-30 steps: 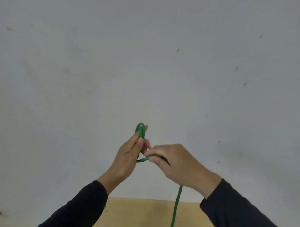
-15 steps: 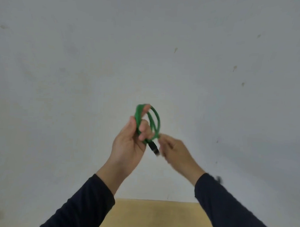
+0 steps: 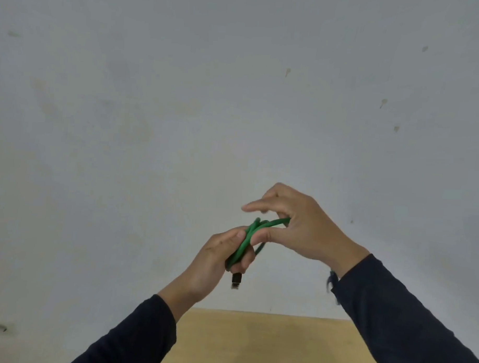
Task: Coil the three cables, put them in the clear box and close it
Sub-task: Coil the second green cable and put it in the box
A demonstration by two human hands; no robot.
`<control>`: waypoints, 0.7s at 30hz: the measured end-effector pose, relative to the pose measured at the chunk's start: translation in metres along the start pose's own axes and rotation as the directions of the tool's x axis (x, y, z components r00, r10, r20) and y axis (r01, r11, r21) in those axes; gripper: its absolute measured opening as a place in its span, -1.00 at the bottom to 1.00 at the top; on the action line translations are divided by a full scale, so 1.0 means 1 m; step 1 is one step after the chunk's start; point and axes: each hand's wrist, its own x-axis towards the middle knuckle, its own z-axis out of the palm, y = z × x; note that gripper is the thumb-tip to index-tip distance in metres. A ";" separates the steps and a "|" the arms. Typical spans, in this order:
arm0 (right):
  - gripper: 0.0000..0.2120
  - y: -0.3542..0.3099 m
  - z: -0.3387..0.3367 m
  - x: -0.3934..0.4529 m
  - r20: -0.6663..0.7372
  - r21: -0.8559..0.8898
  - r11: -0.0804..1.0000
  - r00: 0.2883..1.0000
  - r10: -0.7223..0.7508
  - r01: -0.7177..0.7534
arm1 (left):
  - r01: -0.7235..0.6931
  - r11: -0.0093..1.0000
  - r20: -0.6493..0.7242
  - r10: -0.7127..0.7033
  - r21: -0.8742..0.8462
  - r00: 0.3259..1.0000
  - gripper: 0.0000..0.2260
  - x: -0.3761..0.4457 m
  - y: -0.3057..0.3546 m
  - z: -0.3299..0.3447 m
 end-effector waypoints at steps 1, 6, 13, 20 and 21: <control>-0.62 0.000 0.001 -0.001 0.000 0.027 1.000 1.000 -0.001 0.001 | 0.008 0.999 0.010 -0.007 -0.034 1.000 -0.72 0.000 0.004 0.000; -0.66 -0.001 0.012 -0.006 0.003 0.156 0.983 0.995 0.098 -0.097 | 0.016 1.000 -0.034 -0.015 0.003 0.999 -0.63 0.003 0.017 -0.011; -0.78 0.006 0.032 -0.007 -0.174 0.322 0.933 0.959 0.226 -0.161 | -0.111 0.969 -0.348 0.184 0.219 0.919 -0.75 0.003 0.005 -0.002; -0.61 0.009 0.022 -0.021 0.009 0.249 0.949 0.980 0.199 -0.195 | -0.078 0.997 -0.488 0.060 -0.015 0.871 -0.71 -0.001 0.009 -0.030; -0.61 0.010 0.021 -0.022 0.031 0.219 0.957 0.981 0.189 -0.191 | -0.066 0.998 -0.486 0.051 -0.012 0.873 -0.70 -0.002 0.008 -0.034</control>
